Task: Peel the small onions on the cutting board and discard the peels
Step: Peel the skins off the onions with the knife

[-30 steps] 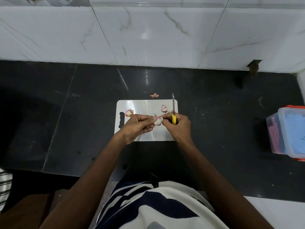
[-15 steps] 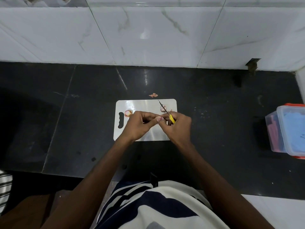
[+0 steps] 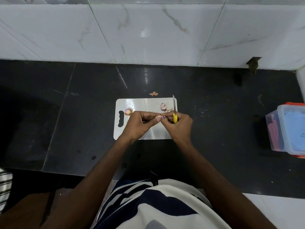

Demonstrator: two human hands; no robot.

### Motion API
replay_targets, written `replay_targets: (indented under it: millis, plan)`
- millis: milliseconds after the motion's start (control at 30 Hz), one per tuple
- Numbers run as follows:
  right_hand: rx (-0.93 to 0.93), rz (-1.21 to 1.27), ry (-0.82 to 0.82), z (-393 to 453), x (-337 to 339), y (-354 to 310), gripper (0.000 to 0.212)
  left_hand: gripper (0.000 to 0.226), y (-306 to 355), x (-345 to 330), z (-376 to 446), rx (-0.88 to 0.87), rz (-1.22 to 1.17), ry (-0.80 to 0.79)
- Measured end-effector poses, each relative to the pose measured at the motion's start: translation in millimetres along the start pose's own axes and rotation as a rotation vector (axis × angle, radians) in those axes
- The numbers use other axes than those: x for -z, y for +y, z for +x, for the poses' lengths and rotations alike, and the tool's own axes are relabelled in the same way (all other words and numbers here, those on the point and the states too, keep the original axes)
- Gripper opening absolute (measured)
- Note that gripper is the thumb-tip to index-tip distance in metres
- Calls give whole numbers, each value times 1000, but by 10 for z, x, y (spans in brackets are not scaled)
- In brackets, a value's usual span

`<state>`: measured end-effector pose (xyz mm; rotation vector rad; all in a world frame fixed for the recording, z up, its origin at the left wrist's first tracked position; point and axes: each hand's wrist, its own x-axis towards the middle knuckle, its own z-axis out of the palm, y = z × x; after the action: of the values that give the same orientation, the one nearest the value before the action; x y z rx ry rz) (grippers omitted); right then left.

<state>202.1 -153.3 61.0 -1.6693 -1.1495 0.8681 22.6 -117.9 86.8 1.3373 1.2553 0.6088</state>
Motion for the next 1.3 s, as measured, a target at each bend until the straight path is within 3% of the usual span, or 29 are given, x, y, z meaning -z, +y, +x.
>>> replay_targets:
  millis: [267, 600, 933, 1100, 1300]
  plan:
    - [-260, 199, -89, 137, 50, 74, 6, 27, -20, 13, -6, 4, -135, -57]
    - [-137, 137, -240, 183, 148, 70, 24, 30, -52, 67, 29, -26, -31, 28]
    - [-62, 127, -249, 170, 184, 22, 20, 33, -43, 102, 11, -71, -65, 28]
    - [156, -55, -152, 110, 158, -9, 16, 33, -19, 77, -6, -93, -83, 16]
    - [103, -11, -189, 174, 183, -26, 19, 41, -66, 56, -35, -134, -85, 5]
